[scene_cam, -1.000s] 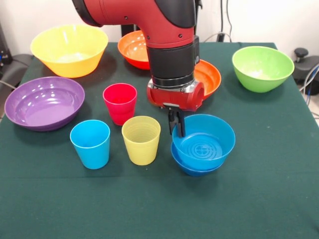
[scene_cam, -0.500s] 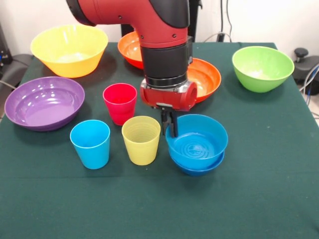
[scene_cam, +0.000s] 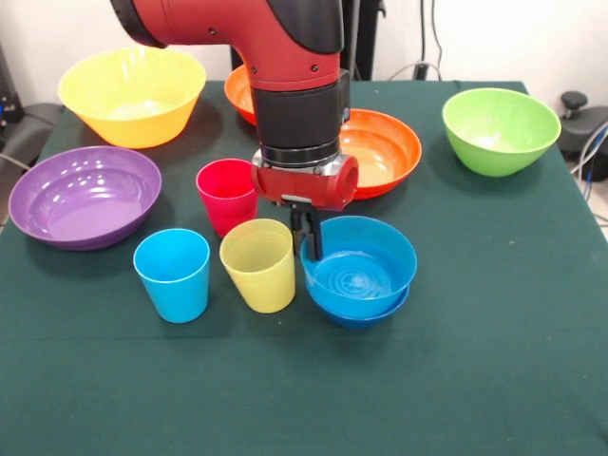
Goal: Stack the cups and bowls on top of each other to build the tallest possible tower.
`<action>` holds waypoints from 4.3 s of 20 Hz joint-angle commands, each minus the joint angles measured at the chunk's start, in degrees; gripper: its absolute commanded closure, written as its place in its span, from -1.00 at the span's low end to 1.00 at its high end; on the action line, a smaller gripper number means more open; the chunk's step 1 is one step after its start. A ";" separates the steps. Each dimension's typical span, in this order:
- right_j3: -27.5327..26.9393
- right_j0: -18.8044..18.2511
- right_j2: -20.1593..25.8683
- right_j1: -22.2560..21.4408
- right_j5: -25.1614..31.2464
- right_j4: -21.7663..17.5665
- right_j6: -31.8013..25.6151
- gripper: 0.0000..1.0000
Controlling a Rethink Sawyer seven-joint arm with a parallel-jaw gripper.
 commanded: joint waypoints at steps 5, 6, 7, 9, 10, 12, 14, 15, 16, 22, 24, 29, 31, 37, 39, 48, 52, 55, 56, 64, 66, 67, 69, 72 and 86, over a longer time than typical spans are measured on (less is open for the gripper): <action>-1.16 -0.15 4.81 3.33 2.22 -4.08 -2.67 1.00; -1.18 -0.01 4.96 3.41 2.10 -3.95 -2.49 1.00; -1.65 0.63 4.89 3.83 2.03 -3.67 -2.04 1.00; -2.17 1.03 5.20 4.02 2.32 -3.18 -1.74 1.00; -2.11 1.04 5.37 3.94 2.39 -3.00 -1.57 1.00; -1.87 1.27 5.45 3.98 2.07 -2.75 -1.02 1.00; -1.68 1.53 5.51 4.03 1.72 -2.54 -0.48 1.00; -1.64 1.62 5.51 4.08 1.59 -2.48 -0.31 1.00; -1.56 1.72 5.52 4.09 1.35 -2.44 -0.11 1.00; -1.37 1.65 5.09 4.38 0.77 -2.90 -0.16 1.00; -1.36 1.48 5.11 4.39 0.96 -2.99 -0.39 1.00; -1.41 1.36 4.99 4.30 1.60 -2.98 -0.69 1.00; -1.49 1.34 5.00 4.35 1.62 -3.03 -0.80 1.00; -1.58 1.29 4.90 4.26 2.10 -3.05 -1.02 1.00; -1.40 1.33 4.89 4.24 2.02 -3.08 -0.95 1.00; -1.40 1.57 4.69 4.19 2.12 -3.12 -0.91 1.00; -1.34 1.74 4.56 4.13 2.25 -2.98 -0.71 1.00; -1.28 1.79 4.50 4.08 2.26 -3.01 -0.70 -1.00; -1.29 1.81 4.50 4.07 2.42 -2.97 -0.72 -1.00; -0.84 2.10 4.59 4.02 0.83 -3.14 -0.06 -1.00; -0.94 2.11 4.67 4.07 0.76 -3.17 -0.12 -1.00; -0.97 2.11 4.67 4.16 0.64 -3.19 -0.11 -1.00; -0.99 1.98 4.82 4.26 0.56 -3.21 -0.19 -1.00; -0.68 1.88 5.11 3.59 1.05 -2.93 -0.17 -1.00; -0.76 2.55 4.93 -2.38 8.88 -0.10 -0.19 -1.00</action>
